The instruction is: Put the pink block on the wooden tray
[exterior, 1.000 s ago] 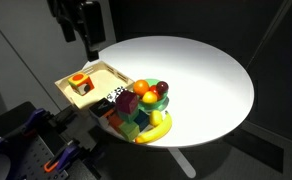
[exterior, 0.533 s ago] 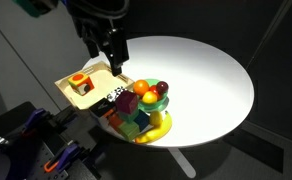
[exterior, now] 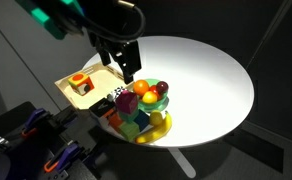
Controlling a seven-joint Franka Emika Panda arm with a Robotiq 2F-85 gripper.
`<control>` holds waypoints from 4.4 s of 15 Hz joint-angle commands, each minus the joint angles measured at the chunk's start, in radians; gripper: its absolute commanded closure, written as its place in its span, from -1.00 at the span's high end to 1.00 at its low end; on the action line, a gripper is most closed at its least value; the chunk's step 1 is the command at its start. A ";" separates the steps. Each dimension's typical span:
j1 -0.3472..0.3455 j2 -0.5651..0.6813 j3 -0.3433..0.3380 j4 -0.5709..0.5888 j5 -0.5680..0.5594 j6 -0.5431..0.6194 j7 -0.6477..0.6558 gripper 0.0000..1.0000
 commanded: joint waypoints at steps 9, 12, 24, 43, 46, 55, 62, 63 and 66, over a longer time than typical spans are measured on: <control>-0.001 0.061 -0.007 0.011 0.019 0.021 -0.058 1.00; 0.001 0.107 -0.009 0.013 0.024 0.042 -0.092 1.00; 0.000 0.275 0.046 -0.006 0.010 0.194 -0.135 1.00; -0.004 0.363 0.100 -0.017 -0.053 0.275 -0.077 -0.32; -0.001 0.325 0.103 -0.044 -0.071 0.268 -0.073 -0.35; 0.034 0.235 0.143 -0.130 -0.084 0.264 -0.068 -0.35; 0.097 0.192 0.200 -0.198 -0.088 0.273 -0.080 -0.35; 0.108 0.184 0.210 -0.208 -0.088 0.275 -0.084 -0.35; 0.136 0.173 0.235 -0.219 -0.089 0.268 -0.076 -0.35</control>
